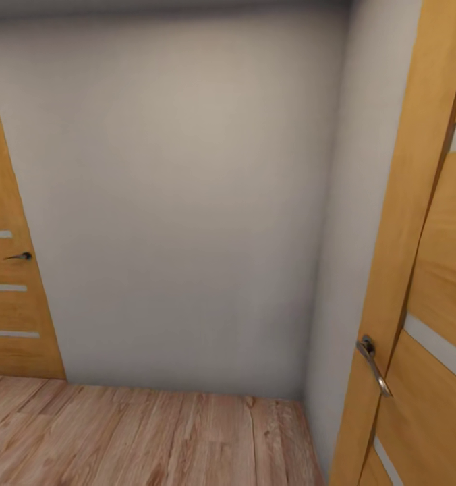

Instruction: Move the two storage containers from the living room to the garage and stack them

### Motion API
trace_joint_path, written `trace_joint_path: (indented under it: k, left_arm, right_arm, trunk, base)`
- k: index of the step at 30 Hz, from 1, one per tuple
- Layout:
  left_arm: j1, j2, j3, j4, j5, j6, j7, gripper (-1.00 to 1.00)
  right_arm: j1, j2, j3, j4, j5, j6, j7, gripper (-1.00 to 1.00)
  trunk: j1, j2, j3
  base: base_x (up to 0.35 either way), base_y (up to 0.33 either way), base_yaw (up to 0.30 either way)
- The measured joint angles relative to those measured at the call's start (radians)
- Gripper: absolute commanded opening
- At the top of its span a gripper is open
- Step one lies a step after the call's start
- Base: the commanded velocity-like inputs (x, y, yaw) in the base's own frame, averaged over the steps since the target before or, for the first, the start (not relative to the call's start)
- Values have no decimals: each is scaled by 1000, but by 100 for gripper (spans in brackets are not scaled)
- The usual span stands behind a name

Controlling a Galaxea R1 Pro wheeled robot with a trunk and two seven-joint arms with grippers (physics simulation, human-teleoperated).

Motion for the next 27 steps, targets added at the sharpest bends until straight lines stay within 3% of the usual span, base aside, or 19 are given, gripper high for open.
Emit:
trace_joint_path:
  k: [11,19,27]
  left_arm:
    - [0,0,0,0,0,0,0,100]
    - [0,0,0,0,0,0,0,100]
    - [0,0,0,0,0,0,0,100]
  right_arm:
    - [0,1,0,0,0,0,0,100]
    - [0,0,0,0,-1,-1,0,100]
    - [0,0,0,0,-2,-1,0,100]
  trunk:
    - [0,0,0]
    - [0,0,0]
    - [0,0,0]
  base:
    - [286,0,21]
    - [195,0,232]
    - [32,0,266]
